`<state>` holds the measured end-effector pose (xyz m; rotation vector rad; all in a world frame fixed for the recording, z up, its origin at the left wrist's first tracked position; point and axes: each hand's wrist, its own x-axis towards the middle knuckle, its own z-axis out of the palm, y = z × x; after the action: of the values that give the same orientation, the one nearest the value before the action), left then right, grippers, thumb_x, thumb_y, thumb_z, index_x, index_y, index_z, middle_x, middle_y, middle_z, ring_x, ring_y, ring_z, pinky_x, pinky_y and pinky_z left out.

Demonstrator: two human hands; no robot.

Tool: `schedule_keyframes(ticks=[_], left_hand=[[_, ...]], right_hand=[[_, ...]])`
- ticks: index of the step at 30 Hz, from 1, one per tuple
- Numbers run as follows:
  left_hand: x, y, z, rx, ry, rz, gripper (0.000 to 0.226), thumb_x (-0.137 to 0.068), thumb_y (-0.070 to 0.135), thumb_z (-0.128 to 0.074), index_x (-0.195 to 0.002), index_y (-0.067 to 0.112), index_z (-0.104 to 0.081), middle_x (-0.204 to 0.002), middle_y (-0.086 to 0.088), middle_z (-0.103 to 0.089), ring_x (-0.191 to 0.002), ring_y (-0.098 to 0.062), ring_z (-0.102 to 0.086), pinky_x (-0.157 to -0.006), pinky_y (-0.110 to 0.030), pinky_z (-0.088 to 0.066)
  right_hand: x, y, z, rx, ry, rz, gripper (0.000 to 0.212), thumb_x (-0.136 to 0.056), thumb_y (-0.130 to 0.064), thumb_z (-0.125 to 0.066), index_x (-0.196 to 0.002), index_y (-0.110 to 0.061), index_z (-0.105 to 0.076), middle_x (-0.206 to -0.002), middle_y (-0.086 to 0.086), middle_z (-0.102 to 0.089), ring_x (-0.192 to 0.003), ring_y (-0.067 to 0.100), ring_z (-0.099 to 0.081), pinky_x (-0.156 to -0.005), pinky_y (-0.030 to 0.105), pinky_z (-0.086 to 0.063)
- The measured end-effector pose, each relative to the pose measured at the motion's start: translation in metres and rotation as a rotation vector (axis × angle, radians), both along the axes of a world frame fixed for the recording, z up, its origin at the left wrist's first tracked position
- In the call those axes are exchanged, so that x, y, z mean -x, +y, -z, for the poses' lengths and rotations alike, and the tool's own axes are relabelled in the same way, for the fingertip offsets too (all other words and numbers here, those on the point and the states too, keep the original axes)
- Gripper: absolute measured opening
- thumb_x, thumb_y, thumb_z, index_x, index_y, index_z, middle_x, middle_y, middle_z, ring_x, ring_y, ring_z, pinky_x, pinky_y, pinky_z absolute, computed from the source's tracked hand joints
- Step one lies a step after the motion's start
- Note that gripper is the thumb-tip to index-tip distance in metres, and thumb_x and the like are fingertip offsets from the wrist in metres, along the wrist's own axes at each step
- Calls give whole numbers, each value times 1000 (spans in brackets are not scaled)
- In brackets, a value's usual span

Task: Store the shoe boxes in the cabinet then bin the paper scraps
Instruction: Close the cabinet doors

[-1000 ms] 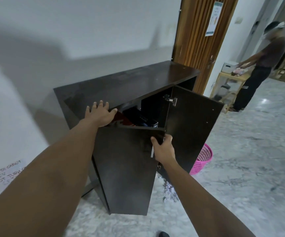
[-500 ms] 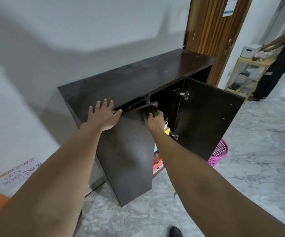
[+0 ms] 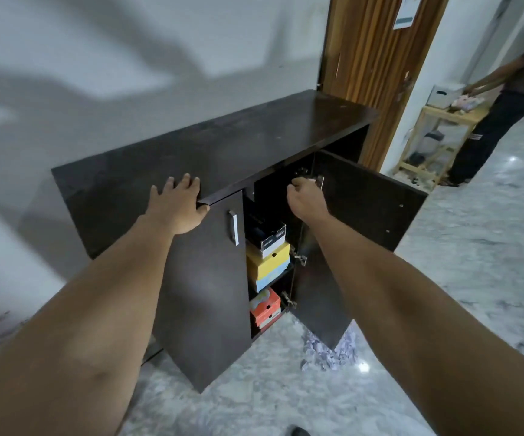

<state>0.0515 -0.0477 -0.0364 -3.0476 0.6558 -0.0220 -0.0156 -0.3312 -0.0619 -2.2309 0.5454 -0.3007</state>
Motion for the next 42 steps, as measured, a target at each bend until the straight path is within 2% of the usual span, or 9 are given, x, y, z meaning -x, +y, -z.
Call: schedule_keyframes(ticks=[6, 10, 13, 16, 21, 24, 29, 34, 42], left_hand=[[-35, -62, -2, -49, 3, 162, 77, -102, 51, -41, -162, 21, -4, -171, -2, -2, -156, -34, -8, -122, -62, -16], [-49, -64, 1, -57, -2, 229, 83, -100, 56, -44, -162, 27, 3, -171, 3, 4, -157, -30, -2, -123, -61, -12], [-55, -58, 2, -58, -20, 278, 85, -99, 60, -42, -162, 28, 4, -171, 3, 4, -157, -28, -1, -124, -60, -12], [-55, -60, 2, -44, -29, 290, 84, -99, 60, -41, -162, 26, 3, -171, 3, 3, -157, -29, -2, -123, -61, -11], [-55, -59, 3, 2, -22, 302, 83, -100, 58, -41, -162, 24, 2, -171, 1, 3, -157, -31, -1, -123, -62, -9], [-54, -59, 3, 13, -8, 303, 83, -100, 58, -41, -162, 24, 2, -171, 1, 4, -157, -32, 0, -123, -64, -8], [-51, -59, -1, 14, 4, 297, 81, -101, 56, -40, -162, 22, 1, -171, -1, 3, -157, -35, 0, -122, -66, -8], [-52, -57, -1, 32, 39, 294, 80, -101, 54, -39, -162, 23, 3, -171, 0, 5, -157, -35, 3, -122, -66, -5], [-55, -59, 2, 46, 32, 303, 81, -101, 54, -41, -162, 22, 0, -171, 0, 4, -157, -35, 3, -121, -66, -3]], right_hand=[[20, -143, -32, 542, 214, 264, 49, -102, -45, -43, -140, -14, -51, -142, 18, -48, -134, 41, -46, -110, 66, -36], [43, -208, -7, 464, 477, 363, 72, -95, -65, -46, -148, -16, -41, -151, 18, -45, -138, 43, -44, -111, 67, -36], [65, -224, 11, 440, 399, 395, 68, -92, -72, -42, -130, -17, -56, -121, 12, -64, -112, 36, -61, -94, 56, -54], [83, -208, 6, 364, 287, 380, 60, -99, -66, -39, -113, -14, -66, -105, 12, -69, -98, 33, -64, -87, 47, -56], [108, -158, 8, -149, 82, 348, 48, -105, -41, -47, -112, 0, -71, -107, 20, -67, -97, 35, -64, -94, 53, -55], [111, -108, 19, -328, 20, 301, 24, -100, -17, -53, -96, -3, -73, -98, 16, -66, -84, 26, -63, -82, 46, -54], [73, -25, 45, -33, 1, 48, 22, -96, -20, -70, -110, -4, -76, -94, 15, -75, -79, 22, -66, -73, 40, -59], [19, 30, 49, 160, 43, 90, 20, -96, -33, -66, -105, -22, -80, -90, 8, -77, -84, 29, -71, -75, 38, -58], [-28, 69, 48, 203, 98, 170, 24, -99, -28, -55, -106, -19, -76, -101, 14, -74, -97, 38, -69, -73, 33, -49]])
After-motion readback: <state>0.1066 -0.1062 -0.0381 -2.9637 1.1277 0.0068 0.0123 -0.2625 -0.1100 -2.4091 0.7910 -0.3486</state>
